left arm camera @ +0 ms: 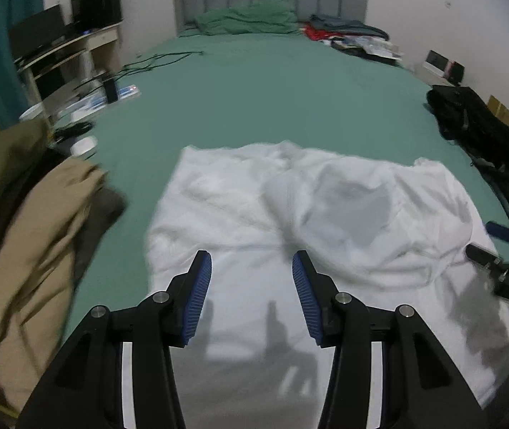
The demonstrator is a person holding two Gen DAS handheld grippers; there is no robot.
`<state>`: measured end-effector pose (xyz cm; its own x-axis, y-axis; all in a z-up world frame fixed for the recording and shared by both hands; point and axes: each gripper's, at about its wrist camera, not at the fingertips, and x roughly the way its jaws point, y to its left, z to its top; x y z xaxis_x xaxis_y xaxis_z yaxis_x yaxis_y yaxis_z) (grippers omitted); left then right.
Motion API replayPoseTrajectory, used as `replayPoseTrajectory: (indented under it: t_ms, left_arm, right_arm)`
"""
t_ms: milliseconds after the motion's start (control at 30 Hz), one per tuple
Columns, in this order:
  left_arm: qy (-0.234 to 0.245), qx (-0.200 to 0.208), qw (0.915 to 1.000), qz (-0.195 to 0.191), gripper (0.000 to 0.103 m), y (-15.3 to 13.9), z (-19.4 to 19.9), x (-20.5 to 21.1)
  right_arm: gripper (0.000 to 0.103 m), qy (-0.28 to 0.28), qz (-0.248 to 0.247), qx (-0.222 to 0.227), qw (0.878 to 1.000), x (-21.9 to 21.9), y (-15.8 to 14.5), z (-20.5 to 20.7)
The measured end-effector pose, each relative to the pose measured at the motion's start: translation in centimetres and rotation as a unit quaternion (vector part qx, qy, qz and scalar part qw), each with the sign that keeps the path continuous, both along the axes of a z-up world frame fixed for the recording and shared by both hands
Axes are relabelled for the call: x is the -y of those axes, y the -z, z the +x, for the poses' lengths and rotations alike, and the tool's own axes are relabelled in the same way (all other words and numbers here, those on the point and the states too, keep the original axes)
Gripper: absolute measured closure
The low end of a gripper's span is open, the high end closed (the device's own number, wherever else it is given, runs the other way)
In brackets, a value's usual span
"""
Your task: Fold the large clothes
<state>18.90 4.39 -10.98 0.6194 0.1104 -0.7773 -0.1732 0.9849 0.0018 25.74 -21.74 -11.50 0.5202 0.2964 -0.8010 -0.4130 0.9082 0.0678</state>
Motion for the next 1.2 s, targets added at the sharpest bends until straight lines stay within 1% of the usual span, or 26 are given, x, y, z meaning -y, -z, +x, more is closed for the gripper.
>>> replayPoseTrajectory:
  t_ms: [133, 267, 400, 467, 567, 667, 767, 800, 867, 900, 967, 1033, 1100, 1200]
  left_arm:
    - [-0.035, -0.008, 0.9992, -0.015, 0.053, 0.2, -3.6, -2.8]
    - [-0.077, -0.022, 0.9962, -0.033, 0.053, 1.2, -6.5, -5.9]
    - [-0.107, -0.028, 0.9928, -0.045, 0.053, 1.7, -8.5, -8.5]
    - [-0.113, -0.034, 0.9916, -0.052, 0.051, 2.0, -9.0, -9.2]
    - [-0.117, -0.048, 0.9903, -0.056, 0.047, 2.9, -9.5, -10.2]
    - [-0.121, -0.063, 0.9889, -0.061, 0.044, 3.9, -9.9, -11.4]
    - [-0.119, -0.076, 0.9878, -0.066, 0.042, 4.8, -9.9, -12.1]
    - [-0.116, -0.08, 0.9878, -0.066, 0.041, 5.1, -9.8, -12.1]
    - [-0.104, -0.096, 0.9875, -0.07, 0.04, 5.9, -9.4, -12.1]
    - [-0.101, -0.104, 0.9868, -0.072, 0.04, 6.3, -9.2, -12.0]
    - [-0.096, -0.119, 0.9853, -0.076, 0.04, 7.2, -9.1, -11.9]
    - [-0.093, -0.12, 0.986, -0.069, 0.039, 7.6, -9.1, -11.6]
    - [-0.092, -0.121, 0.9864, -0.063, 0.038, 7.7, -9.2, -11.4]
    - [-0.089, -0.125, 0.9862, -0.061, 0.037, 7.8, -9.4, -11.1]
  right_arm:
    - [0.023, 0.016, -0.002, 0.011, 1.0, 1.4, -1.1, -1.7]
    - [0.023, 0.042, -0.01, 0.014, 0.999, 3.3, -1.4, -3.4]
    - [0.023, 0.078, -0.018, 0.006, 0.997, 6.9, -0.9, -5.3]
    - [0.023, 0.102, -0.012, -0.022, 0.995, 9.5, -0.3, -5.8]
    - [0.023, 0.123, 0.019, -0.038, 0.992, 12.9, -0.7, -6.1]
    - [0.023, 0.14, 0.03, -0.056, 0.988, 15.9, -0.4, -6.6]
    - [0.023, 0.152, 0.035, -0.092, 0.983, 18.8, 0.6, -7.2]
    - [0.023, 0.155, 0.042, -0.111, 0.981, 19.8, 1.1, -7.3]
    - [0.023, 0.159, 0.076, -0.146, 0.974, 20.9, 1.8, -7.2]
    - [0.023, 0.154, 0.084, -0.158, 0.972, 21.1, 2.2, -7.0]
    - [0.023, 0.146, 0.068, -0.179, 0.97, 21.0, 3.2, -6.9]
    - [0.023, 0.139, 0.052, -0.196, 0.969, 20.8, 4.3, -7.0]
    - [0.023, 0.134, 0.04, -0.187, 0.972, 20.4, 4.1, -7.3]
    - [0.023, 0.121, 0.03, -0.189, 0.974, 19.8, 4.1, -7.9]
